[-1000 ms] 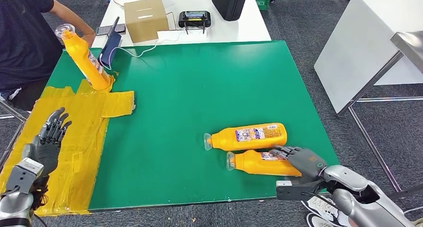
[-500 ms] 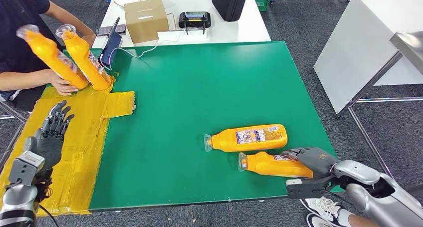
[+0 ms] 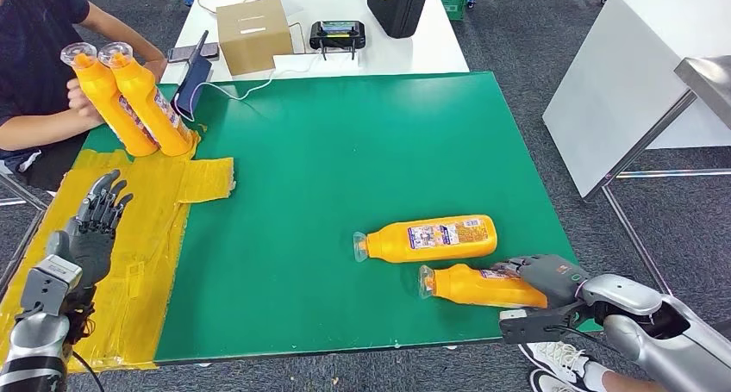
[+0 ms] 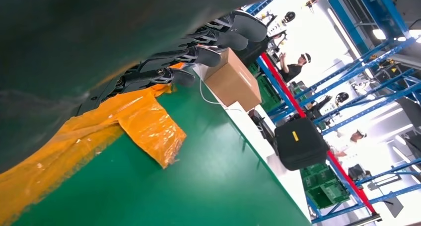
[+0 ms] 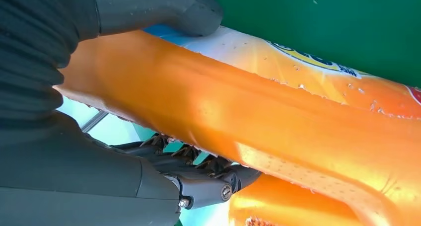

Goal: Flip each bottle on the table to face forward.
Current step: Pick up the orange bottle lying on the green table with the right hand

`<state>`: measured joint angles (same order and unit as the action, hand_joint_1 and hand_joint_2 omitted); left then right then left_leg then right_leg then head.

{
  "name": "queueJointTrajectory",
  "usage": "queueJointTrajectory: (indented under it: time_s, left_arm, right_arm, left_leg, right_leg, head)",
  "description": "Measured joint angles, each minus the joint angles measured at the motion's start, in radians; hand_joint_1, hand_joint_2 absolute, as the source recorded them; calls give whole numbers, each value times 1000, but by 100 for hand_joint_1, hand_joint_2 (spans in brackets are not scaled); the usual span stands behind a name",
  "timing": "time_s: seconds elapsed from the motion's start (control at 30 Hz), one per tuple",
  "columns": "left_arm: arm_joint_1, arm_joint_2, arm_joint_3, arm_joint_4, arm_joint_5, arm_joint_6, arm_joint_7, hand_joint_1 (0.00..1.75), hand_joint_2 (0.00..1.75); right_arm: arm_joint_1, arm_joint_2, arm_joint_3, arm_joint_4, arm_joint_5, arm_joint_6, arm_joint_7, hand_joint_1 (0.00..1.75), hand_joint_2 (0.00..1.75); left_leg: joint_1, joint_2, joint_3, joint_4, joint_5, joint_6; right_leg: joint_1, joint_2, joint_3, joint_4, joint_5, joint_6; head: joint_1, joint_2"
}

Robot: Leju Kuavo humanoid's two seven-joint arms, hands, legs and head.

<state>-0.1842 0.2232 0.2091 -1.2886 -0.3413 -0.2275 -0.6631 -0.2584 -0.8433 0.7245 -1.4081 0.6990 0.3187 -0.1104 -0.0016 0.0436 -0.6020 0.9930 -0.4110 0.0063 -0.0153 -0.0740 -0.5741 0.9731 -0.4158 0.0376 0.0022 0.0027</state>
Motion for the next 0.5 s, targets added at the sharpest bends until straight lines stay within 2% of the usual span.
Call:
queueJointTrajectory:
  time_s: [0.03,0.07,0.1,0.13,0.2,0.23,0.27,0.5]
  left_arm:
    - [-9,-1,-4,9,1,1,0,0,0]
    - [-19,-2,-10,17,3,2,1,0,0]
    - [-26,-4,-16,25,4,4,1,0,0]
    - [-34,-5,-21,32,5,6,1,0,0]
    - [-49,-9,-29,47,6,7,2,0,0]
    - [-57,-11,-34,55,6,8,2,0,0]
    - [-67,-13,-41,63,6,10,2,0,0]
    - [-108,-20,-73,113,7,24,2,0,0]
  right_arm:
    - [-3,-4,12,2,4,3,7,0,175]
    - [-4,-6,25,8,12,4,17,0,175]
    - [-4,-7,38,16,22,3,27,12,175]
    - [-4,-7,50,25,35,1,37,49,175]
    - [-6,-7,70,39,55,-3,50,137,175]
    - [-9,-9,79,41,60,-4,55,168,175]
    - [-12,-14,86,43,61,-3,58,175,175]
    - [-22,-58,113,36,13,23,62,175,175]
  left_leg:
    - [0,0,0,0,0,0]
    - [0,0,0,0,0,0]
    - [0,0,1,0,0,0]
    - [0,0,1,0,0,1]
    - [0,1,2,0,0,1]
    - [0,1,4,0,-1,2]
    - [0,1,5,0,-1,2]
    - [0,0,9,0,-4,5]
  right_leg:
    - [0,0,0,0,0,0]
    - [0,0,1,0,0,0]
    - [0,0,1,0,0,0]
    - [0,0,1,0,1,1]
    - [-1,1,1,-1,1,1]
    - [-1,1,0,-1,1,2]
    - [-1,1,-1,-2,0,2]
    - [-1,0,1,-4,-2,5]
  head:
    - [0,0]
    - [0,0]
    - [0,0]
    - [0,0]
    - [-2,0]
    - [-4,0]
    - [-4,0]
    - [-4,0]
